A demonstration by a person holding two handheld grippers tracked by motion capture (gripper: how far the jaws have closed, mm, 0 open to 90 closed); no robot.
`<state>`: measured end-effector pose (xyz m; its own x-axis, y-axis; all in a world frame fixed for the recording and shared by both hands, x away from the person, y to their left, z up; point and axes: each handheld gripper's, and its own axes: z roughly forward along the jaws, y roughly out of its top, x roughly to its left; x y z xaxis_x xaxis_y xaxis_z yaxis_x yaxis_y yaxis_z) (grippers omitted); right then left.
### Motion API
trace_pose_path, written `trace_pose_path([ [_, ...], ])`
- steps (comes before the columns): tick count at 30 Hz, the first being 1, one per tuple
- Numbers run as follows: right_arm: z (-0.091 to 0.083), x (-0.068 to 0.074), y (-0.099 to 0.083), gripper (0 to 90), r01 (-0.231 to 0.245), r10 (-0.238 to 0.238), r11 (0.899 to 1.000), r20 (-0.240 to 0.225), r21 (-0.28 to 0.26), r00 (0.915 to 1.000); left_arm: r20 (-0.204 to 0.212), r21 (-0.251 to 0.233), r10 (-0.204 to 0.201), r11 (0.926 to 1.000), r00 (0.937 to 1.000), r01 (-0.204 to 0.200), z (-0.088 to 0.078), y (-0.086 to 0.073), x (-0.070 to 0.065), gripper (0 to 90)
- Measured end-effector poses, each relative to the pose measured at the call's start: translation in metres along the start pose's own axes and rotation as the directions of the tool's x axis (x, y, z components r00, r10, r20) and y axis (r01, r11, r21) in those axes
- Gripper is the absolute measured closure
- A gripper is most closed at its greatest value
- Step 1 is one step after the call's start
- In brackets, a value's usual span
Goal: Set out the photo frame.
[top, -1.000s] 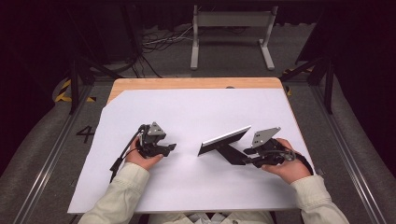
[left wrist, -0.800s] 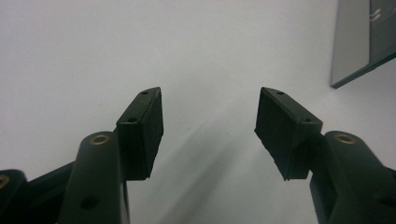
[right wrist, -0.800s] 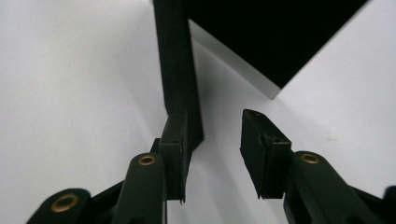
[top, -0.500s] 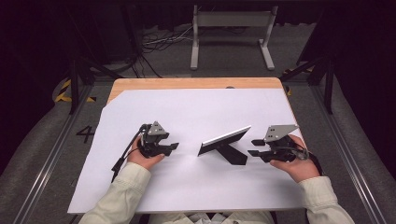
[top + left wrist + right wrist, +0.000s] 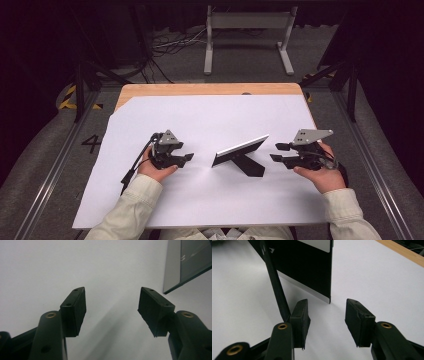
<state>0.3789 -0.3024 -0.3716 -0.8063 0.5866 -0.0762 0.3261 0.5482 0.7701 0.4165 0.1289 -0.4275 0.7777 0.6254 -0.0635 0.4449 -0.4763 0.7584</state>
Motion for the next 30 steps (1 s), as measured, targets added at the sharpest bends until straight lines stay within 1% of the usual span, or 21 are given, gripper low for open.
trace_pose_path([
  [3,0.001,-0.001,-0.001,53.1,-0.002,0.002,1.0,0.006,0.001,1.0,0.005,0.0,0.0,1.0,1.0,0.0,0.0,0.002,-0.002,40.3],
  [4,0.001,-0.002,-0.002,53.0,-0.002,0.002,1.0,0.01,0.001,0.9999,0.007,0.011,0.002,0.9999,1.0,-0.002,0.0,0.004,-0.003,40.5],
  [6,0.0,-0.002,-0.002,52.8,-0.005,0.005,1.0,0.015,-0.005,0.9999,0.005,0.013,0.014,0.9998,0.9999,-0.014,0.0,0.007,-0.006,40.8],
  [8,-0.001,-0.003,-0.003,52.7,-0.008,0.008,1.0,0.018,-0.003,0.9998,0.013,0.011,0.012,0.9999,0.9998,-0.012,0.0,0.01,-0.011,41.3],
  [11,-0.002,-0.004,-0.004,52.8,-0.011,0.011,1.0,0.026,-0.002,0.9996,0.012,0.017,0.03,0.9994,0.9995,-0.03,0.002,0.013,-0.017,41.9],
  [12,-0.002,-0.004,-0.004,52.8,-0.016,0.016,1.0,0.028,-0.003,0.9995,0.016,0.021,0.025,0.9995,0.9996,-0.026,0.003,0.014,-0.019,42.1],
  [14,-0.003,-0.005,-0.004,52.8,-0.019,0.019,1.0,0.035,-0.002,0.9992,0.012,0.024,0.028,0.9993,0.9995,-0.029,0.005,0.016,-0.02,42.6],
  [17,-0.004,-0.006,-0.005,52.9,-0.026,0.026,1.0,0.041,-0.006,0.9988,0.01,0.028,0.015,0.9995,0.9998,-0.015,0.009,0.017,-0.02,43.8],
  [18,-0.004,-0.006,-0.006,54.6,-0.031,0.031,1.0,0.041,-0.005,0.9987,0.003,0.026,0.009,0.9996,1.0,-0.009,0.01,0.018,-0.021,44.7],
  [19,-0.005,-0.006,-0.007,57.8,-0.043,0.043,0.999,0.035,0.004,0.9985,0.001,0.026,0.005,0.9997,1.0,-0.005,0.011,0.018,-0.021,46.2],
  [21,-0.006,-0.005,-0.009,60.8,-0.055,0.055,0.998,0.038,0.011,0.9978,0.01,0.021,-0.002,0.9998,0.9999,0.001,0.013,0.019,-0.021,49.4],
  [23,-0.007,-0.005,-0.009,63.8,-0.063,0.062,0.998,0.042,0.021,0.9972,0.018,0.018,-0.006,0.9998,0.9998,0.005,0.015,0.02,-0.022,54.7],
  [24,-0.007,-0.005,-0.009,63.8,-0.063,0.062,0.998,0.042,0.021,0.9972,0.018,0.018,-0.006,0.9998,0.9998,0.005,0.015,0.02,-0.022,59.5],
  [25,-0.009,-0.004,-0.01,64.1,-0.059,0.057,0.998,0.048,0.027,0.9972,0.036,0.01,-0.007,0.9999,0.9993,0.007,0.017,0.02,-0.022,63.4],
  [28,-0.01,-0.003,-0.012,64.3,-0.056,0.054,0.998,0.054,0.027,0.9971,0.062,-0.006,0.001,1.0,0.9981,-0.001,0.022,0.02,-0.021,73.1],
  [30,-0.011,-0.003,-0.013,64.8,-0.053,0.052,0.998,0.054,0.026,0.9972,0.095,-0.021,-0.015,0.9996,0.9953,0.017,0.025,0.019,-0.019,80.2],
])
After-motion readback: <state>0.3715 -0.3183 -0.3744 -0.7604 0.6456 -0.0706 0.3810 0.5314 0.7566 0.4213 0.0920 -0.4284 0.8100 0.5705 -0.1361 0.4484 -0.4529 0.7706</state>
